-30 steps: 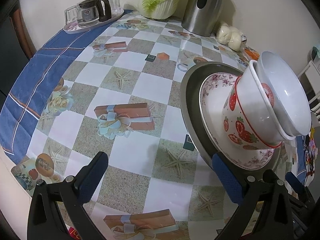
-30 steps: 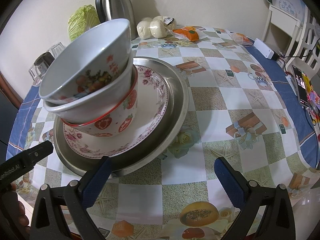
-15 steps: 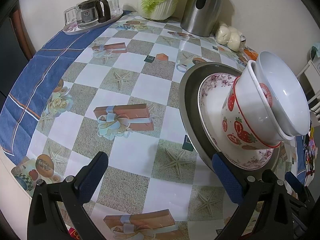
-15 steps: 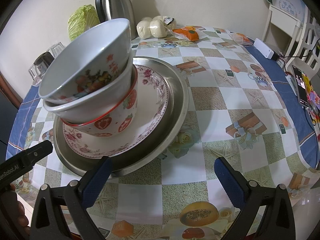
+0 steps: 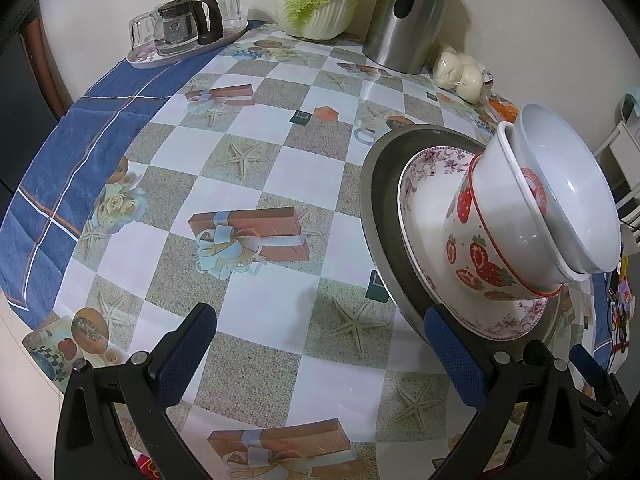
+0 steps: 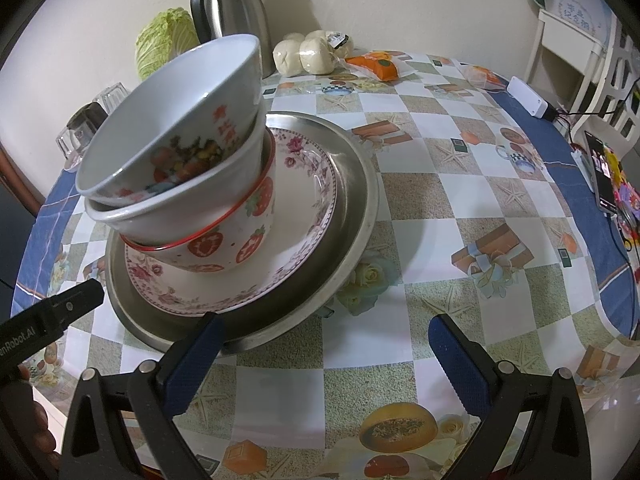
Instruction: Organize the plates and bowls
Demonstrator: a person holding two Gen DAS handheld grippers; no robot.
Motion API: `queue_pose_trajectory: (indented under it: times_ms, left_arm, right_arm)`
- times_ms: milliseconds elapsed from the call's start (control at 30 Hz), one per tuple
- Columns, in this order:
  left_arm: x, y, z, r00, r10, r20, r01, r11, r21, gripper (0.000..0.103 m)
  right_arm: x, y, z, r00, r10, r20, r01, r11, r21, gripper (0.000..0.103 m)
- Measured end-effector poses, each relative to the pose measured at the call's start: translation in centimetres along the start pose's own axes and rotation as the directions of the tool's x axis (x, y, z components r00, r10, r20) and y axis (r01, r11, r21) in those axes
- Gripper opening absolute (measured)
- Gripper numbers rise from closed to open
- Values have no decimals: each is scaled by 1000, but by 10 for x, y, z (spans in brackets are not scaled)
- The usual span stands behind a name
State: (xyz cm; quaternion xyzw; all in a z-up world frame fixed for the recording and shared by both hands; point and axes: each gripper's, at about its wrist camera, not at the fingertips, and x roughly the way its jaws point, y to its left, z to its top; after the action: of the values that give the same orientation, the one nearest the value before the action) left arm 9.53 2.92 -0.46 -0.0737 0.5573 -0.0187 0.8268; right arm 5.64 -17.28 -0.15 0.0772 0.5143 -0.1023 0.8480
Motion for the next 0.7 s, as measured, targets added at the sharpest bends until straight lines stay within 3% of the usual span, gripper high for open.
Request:
queue_pose_trajectory:
  times_ms: [700]
  left_arm:
    - [0, -1, 0, 1000, -1, 2, 1, 1000, 2, 103]
  right_arm:
    - [1, 1, 0, 1000, -2, -3, 2, 1000, 0, 103]
